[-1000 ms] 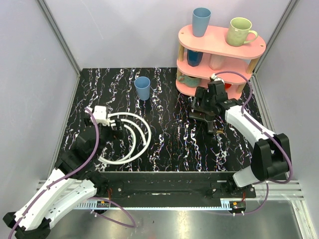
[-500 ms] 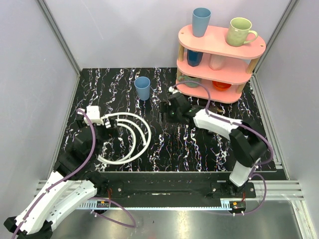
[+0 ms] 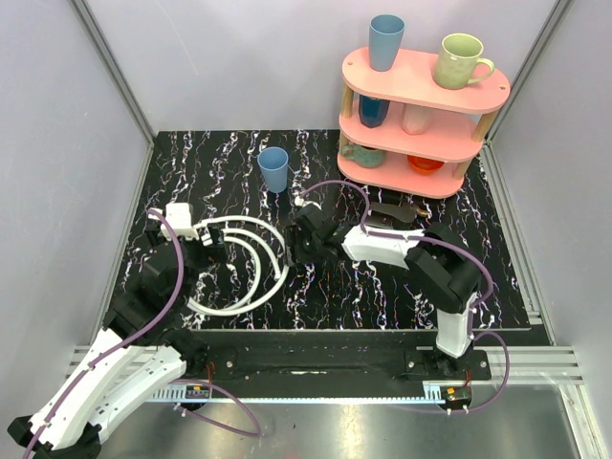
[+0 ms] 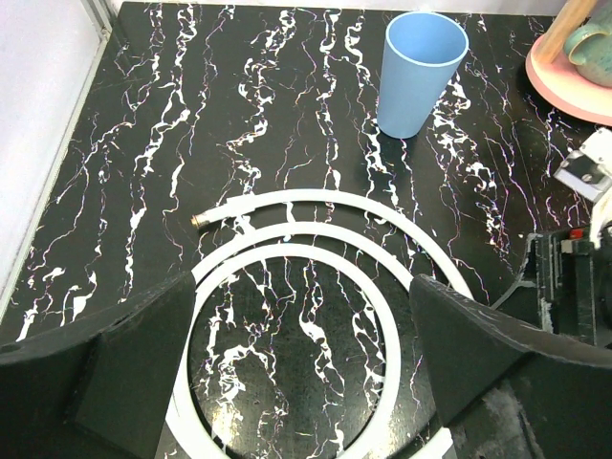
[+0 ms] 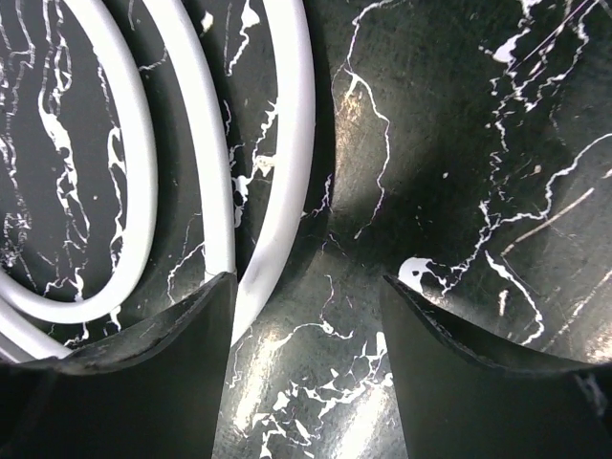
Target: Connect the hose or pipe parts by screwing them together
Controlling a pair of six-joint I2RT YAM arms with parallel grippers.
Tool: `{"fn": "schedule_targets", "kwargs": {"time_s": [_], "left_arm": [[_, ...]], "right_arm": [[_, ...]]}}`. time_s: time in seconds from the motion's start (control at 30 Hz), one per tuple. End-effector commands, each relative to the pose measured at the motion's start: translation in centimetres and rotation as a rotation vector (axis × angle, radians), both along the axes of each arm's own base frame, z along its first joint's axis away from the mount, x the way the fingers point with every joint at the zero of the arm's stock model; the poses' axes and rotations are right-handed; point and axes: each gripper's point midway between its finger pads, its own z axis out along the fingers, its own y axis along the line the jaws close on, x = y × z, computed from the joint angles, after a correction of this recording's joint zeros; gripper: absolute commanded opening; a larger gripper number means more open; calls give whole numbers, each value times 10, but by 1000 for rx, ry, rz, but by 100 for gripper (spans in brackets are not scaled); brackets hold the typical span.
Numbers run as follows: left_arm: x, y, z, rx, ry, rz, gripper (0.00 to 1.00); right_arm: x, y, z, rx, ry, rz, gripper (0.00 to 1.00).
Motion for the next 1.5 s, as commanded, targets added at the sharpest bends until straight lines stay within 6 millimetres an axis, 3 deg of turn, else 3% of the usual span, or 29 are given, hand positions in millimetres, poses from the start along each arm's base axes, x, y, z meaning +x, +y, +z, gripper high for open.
{"fn": "schedule_targets", "kwargs": {"time_s": [0.0,0.13,0.27,0.3,0.43,0.5,0.67,0.87,1.13,1.3,1.4,1.47], "left_arm": [[2,3,23,-34,-53,24,99],[2,3,21,-34,-49,23,99],[3,2,20,-32,-42,19,99],[3,1,20,-33,-42,18,99],[4,-1,18,-31,-34,14,99],[4,-1,17,-29,-30,14,99],[6,-3,13,-20,-13,12,99],[8,-3,11,-12,-2,13,99],[10,-13,2,-50,57,6,99],[13,-28,3,-110,88,-27,99],[18,-48,-1,-164,134,-95,99],[25,-51,1,-196,159,-97,99]], "right_arm": [[9,24,13,58,-27,1,68],[8,24,1,34,-19,-3,62],[8,14,-8,-8,-28,-31,42],[10,10,0,-6,-48,-44,33],[17,-13,18,-55,-133,-97,22],[18,-25,29,-74,-164,-122,20],[15,-63,24,-158,-206,-219,18],[6,-77,14,-180,-190,-241,17],[-2,-108,19,-198,-203,-349,17],[-26,-112,17,-123,-129,-342,18],[-40,-120,17,-89,-102,-355,22],[-48,-127,22,-57,-102,-358,26]]}}
